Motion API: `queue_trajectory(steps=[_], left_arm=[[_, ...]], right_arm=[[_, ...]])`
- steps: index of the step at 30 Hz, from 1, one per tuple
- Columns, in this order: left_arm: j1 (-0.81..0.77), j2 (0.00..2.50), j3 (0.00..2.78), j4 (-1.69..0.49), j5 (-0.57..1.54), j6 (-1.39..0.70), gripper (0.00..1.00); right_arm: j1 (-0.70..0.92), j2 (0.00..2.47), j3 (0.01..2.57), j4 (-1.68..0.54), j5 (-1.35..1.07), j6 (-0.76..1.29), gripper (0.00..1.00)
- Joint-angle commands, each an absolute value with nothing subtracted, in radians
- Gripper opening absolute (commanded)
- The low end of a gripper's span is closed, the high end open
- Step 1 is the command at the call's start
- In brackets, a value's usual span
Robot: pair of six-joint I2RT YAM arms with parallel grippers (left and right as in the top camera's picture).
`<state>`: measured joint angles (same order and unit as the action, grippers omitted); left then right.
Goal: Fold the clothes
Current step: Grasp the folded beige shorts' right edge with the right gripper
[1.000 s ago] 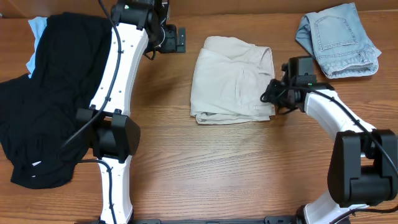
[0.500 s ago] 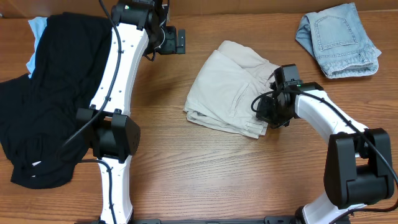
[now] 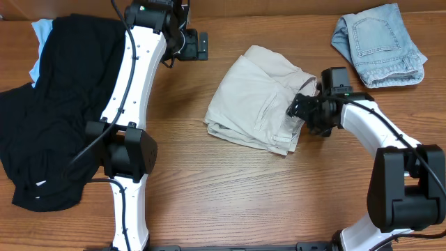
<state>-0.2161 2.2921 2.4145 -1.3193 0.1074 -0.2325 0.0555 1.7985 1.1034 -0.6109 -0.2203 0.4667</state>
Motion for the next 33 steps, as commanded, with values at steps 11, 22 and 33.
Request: queue_trajectory(steps=[11,22,33], left_arm=[[-0.223,2.271,2.41,-1.309,0.097,-0.214,1.0],[-0.223,2.271,2.41,-1.309,0.097,-0.214,1.0],[-0.223,2.271,2.41,-1.306,0.097,-0.214,1.0]], right_arm=[[0.057,1.882,1.116,-0.55,-0.188,0.492,0.91],[0.094,2.027,1.116,-0.507,-0.345,0.429,0.73],[0.091,2.037,1.127,-0.472,-0.501,0.367,0.04]])
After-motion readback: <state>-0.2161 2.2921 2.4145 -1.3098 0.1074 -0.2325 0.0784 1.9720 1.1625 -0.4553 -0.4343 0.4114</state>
